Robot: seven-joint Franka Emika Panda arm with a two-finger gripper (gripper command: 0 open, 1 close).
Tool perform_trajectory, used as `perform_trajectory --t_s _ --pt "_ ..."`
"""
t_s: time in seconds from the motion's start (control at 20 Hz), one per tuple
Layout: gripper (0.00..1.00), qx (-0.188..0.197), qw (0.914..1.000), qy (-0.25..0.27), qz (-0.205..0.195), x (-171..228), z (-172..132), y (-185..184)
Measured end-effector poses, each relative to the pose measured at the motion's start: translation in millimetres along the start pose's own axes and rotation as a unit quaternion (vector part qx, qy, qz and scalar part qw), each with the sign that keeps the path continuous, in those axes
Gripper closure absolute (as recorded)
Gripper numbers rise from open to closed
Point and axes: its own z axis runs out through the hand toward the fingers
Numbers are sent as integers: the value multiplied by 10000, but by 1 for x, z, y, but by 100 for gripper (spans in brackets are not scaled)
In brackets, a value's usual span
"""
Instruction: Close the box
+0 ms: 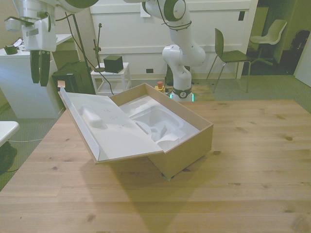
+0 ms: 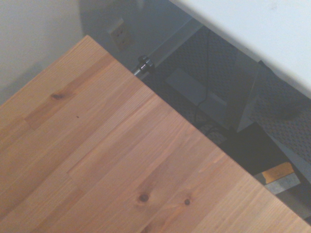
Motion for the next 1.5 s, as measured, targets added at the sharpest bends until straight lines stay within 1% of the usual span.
perform_trajectory --t_s 0.15,0.4,0.6,0.75,0.85,0.95,1.05,1.15,1.25,1.35,1.5 --pt "0 -35 9999 -119 -19 -4 24 -12" --pt "0 -77 9982 -586 -61 -16 64 -26" --pt "0 -48 9962 -862 -110 -32 83 -36" --pt "0 78 9906 -1344 -220 -59 87 -46" --pt "0 220 9883 -1475 -304 -75 76 -50" --pt "0 426 9853 -1600 -416 -88 53 -51" --pt "0 594 9820 -1694 -584 -106 22 -53" --pt "0 572 9740 -1992 -918 -144 -2 -54" --pt "0 550 9637 -2247 -1335 -197 -18 -57" --pt "0 457 9562 -2369 -1658 -243 -29 -54" --pt "0 252 9486 -2416 -2029 -297 -35 -37"
